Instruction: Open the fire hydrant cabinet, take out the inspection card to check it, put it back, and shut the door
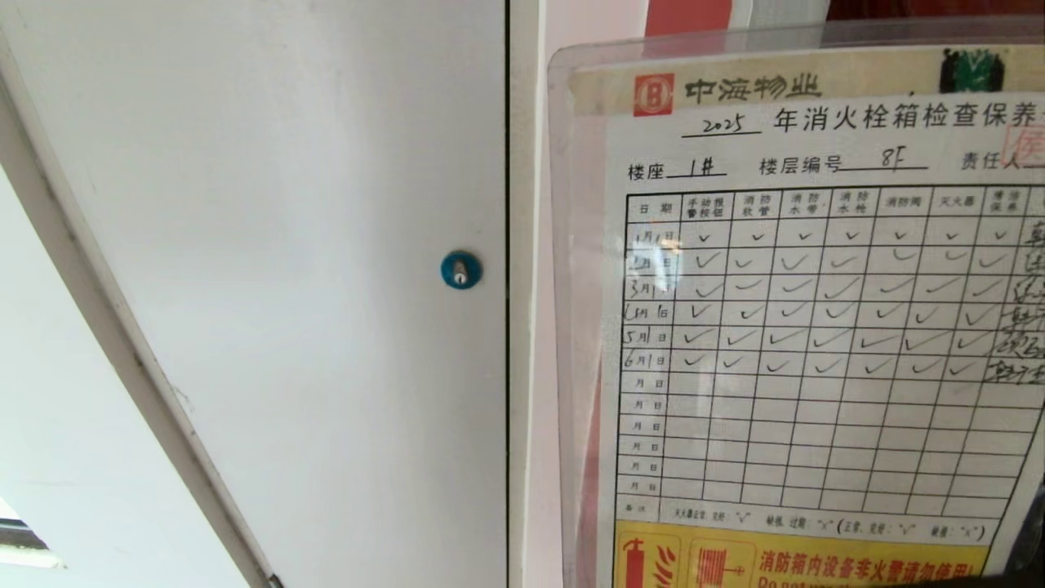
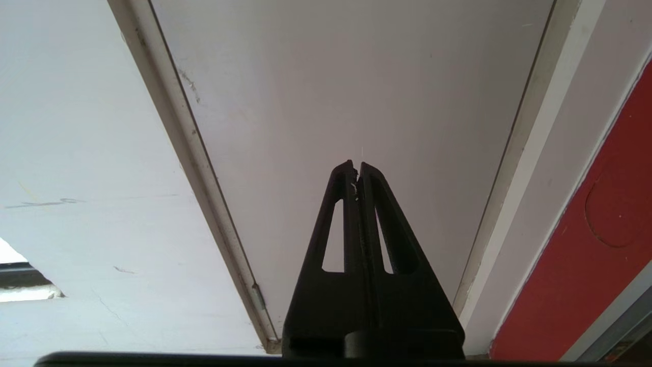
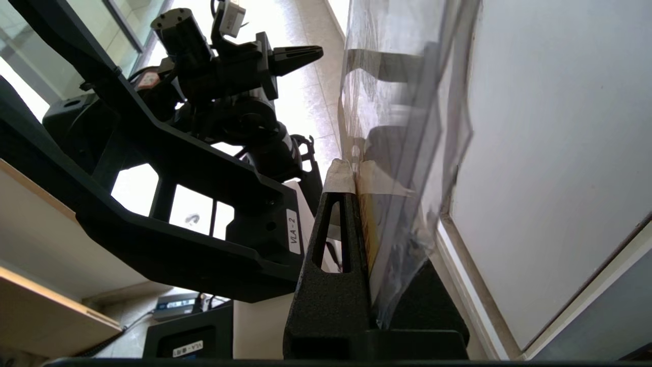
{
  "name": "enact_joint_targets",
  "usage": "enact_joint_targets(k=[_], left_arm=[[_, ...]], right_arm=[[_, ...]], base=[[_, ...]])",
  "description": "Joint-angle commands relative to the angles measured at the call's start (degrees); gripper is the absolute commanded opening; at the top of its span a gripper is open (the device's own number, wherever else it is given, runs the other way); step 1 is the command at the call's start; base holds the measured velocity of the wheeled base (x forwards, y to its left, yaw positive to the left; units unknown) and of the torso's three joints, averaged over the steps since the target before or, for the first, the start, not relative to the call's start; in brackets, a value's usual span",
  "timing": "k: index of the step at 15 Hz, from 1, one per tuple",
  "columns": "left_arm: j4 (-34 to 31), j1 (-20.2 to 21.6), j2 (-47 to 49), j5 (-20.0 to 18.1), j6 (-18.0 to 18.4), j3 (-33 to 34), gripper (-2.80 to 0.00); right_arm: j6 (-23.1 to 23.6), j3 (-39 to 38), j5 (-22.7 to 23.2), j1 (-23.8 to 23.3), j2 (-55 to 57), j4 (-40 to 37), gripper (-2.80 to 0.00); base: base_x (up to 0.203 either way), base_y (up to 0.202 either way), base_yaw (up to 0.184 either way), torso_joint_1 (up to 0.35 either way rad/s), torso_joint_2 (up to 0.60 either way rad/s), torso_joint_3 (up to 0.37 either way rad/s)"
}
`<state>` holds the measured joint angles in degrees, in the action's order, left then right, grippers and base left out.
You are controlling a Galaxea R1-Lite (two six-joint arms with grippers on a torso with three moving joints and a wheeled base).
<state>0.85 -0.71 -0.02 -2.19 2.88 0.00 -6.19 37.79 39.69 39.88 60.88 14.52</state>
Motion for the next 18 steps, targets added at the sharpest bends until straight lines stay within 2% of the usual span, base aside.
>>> enact_joint_targets(k=[1,15,18], left_arm=[[0.03,0.0,0.02,0.0,0.02,0.7,-2.8],[0.03,0.0,0.02,0.0,0.02,0.7,-2.8],[0.03,0.0,0.02,0.0,0.02,0.7,-2.8]], right_arm=[[0.04,0.0,0.3,0.03,-0.1,0.07,-2.8],[-0.05,0.43,1.49,0.12,2.22,1.19,-2.8],[0.04,0.44,1.79,1.43,3.54,2.44,-2.8]], base=[[0.0,0.0,0.0,0.0,0.0,0.0],[0.0,0.0,0.0,0.0,0.0,0.0],[0.0,0.0,0.0,0.0,0.0,0.0]])
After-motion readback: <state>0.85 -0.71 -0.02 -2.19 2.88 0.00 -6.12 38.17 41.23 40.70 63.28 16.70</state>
